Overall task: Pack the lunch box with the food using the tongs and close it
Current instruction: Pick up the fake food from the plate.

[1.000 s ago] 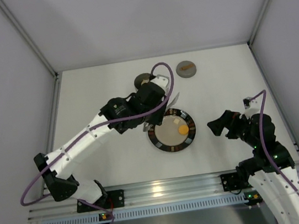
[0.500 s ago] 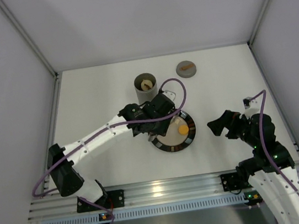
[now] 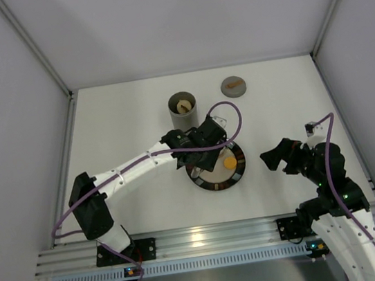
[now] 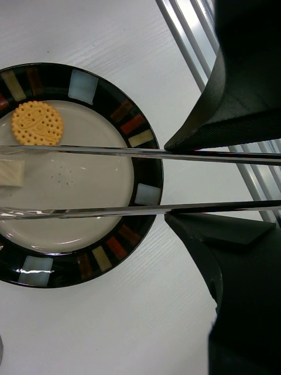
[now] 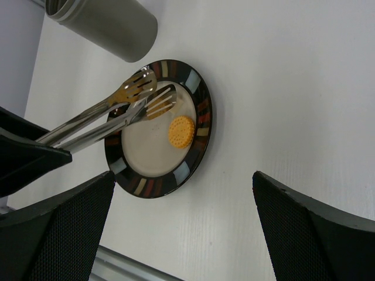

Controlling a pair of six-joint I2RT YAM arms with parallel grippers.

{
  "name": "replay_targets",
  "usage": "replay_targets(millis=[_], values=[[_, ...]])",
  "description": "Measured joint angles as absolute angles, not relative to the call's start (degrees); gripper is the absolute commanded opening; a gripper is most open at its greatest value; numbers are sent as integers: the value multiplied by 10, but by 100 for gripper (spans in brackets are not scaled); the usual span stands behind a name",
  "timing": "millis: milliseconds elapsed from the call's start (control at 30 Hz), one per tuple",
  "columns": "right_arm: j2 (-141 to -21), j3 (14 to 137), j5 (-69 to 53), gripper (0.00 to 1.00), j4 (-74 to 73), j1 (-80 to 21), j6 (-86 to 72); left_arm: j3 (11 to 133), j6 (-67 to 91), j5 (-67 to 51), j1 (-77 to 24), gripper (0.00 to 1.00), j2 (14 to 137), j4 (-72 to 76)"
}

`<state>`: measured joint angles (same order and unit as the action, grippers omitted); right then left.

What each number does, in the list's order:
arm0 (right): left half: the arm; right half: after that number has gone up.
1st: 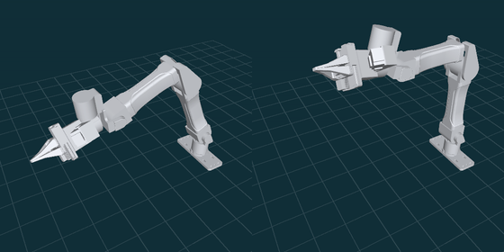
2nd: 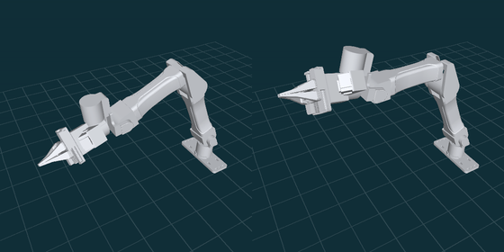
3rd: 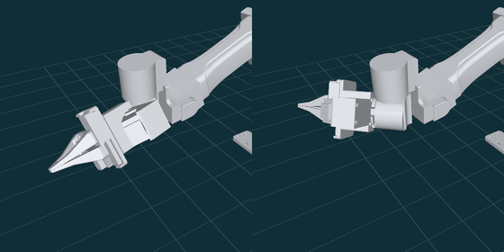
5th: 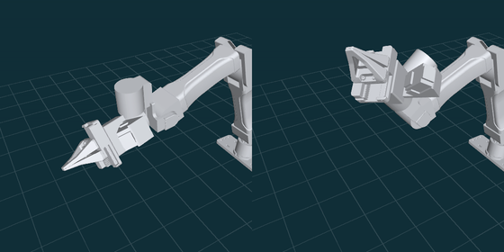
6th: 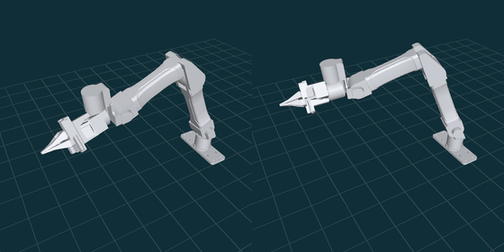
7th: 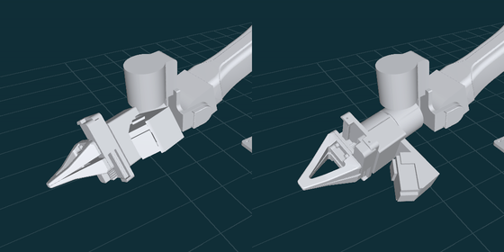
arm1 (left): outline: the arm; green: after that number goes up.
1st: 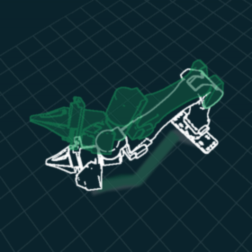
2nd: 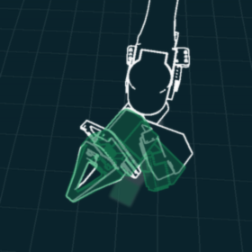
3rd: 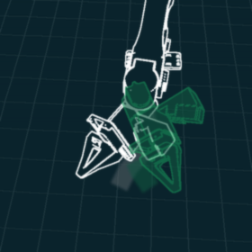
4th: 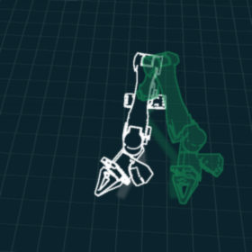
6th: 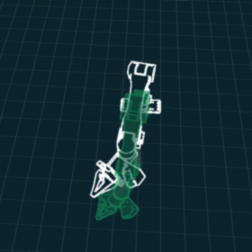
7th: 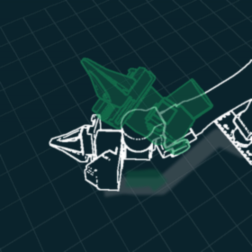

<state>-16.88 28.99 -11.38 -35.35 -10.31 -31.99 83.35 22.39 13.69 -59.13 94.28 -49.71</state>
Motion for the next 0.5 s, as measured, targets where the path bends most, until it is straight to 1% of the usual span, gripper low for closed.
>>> replay_targets(millis=[500], values=[[-168, 290, -114, 99, -354, -103, -320, 833, 224, 131, -591, 48, 962, -489]])
